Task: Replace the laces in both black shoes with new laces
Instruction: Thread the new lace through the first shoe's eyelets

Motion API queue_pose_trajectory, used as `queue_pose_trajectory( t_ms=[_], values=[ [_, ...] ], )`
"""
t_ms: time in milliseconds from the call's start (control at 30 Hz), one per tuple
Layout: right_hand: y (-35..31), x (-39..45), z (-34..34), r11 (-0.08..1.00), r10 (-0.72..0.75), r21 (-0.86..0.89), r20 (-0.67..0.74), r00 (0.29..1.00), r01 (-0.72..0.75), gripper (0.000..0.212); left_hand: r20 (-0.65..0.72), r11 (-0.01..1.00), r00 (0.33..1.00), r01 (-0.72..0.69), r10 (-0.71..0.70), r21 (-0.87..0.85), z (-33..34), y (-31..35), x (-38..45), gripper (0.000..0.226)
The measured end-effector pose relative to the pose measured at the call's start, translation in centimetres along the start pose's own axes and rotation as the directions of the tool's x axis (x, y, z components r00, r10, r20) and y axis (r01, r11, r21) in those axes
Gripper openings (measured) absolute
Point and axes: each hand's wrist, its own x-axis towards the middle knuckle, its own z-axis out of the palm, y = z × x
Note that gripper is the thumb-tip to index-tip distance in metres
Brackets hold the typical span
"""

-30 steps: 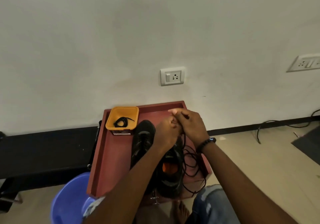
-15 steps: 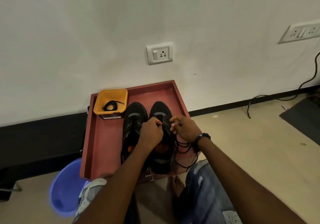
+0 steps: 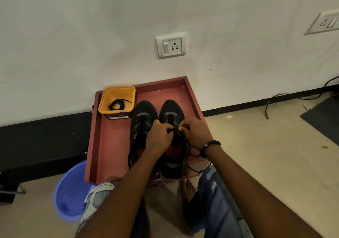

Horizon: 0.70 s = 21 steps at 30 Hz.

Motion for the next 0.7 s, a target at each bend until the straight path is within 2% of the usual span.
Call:
queue_pose_trajectory(
  t_ms=[100, 333, 400, 467, 567, 700],
  values=[
    [-0.7, 0.5, -0.4, 0.982, -0.083, -0.167, 0.071, 0.994, 0.093, 0.014, -0.008, 1.000, 1.000, -0.007, 0.007, -0.011, 0.3, -0.3, 0.2, 0.026],
    [-1.4, 1.0, -0.9, 0.904, -0.198, -0.345, 0.188, 0.962, 0.253, 0.016, -0.019, 0.999, 1.000, -0.021, 0.020, -0.040, 0.8, -0.6, 0.8, 0.022],
    [-1.8, 1.2, -0.9, 0.892, -0.192, -0.373, 0.200, 0.961, 0.256, 0.018, -0.025, 0.999, 0.999, -0.036, 0.035, -0.033, 0.9, -0.9, 0.9, 0.023],
    [-1.8, 1.5, -0.8, 0.923, -0.157, -0.323, 0.183, 0.970, 0.210, 0.017, -0.032, 0.998, 0.998, -0.051, 0.050, -0.032, 0.9, -1.2, 0.9, 0.023],
    [-0.8, 1.7, -0.5, 0.995, -0.060, -0.080, 0.078, 0.995, 0.066, 0.013, -0.037, 0.995, 0.995, -0.089, 0.088, -0.033, 0.7, -1.5, 1.1, 0.023],
    [0.7, 1.4, 0.4, 0.985, 0.064, 0.163, 0.010, 0.998, -0.065, 0.005, -0.036, 0.988, 0.988, -0.152, 0.151, -0.005, 0.4, -1.4, 1.3, 0.023]
  ],
)
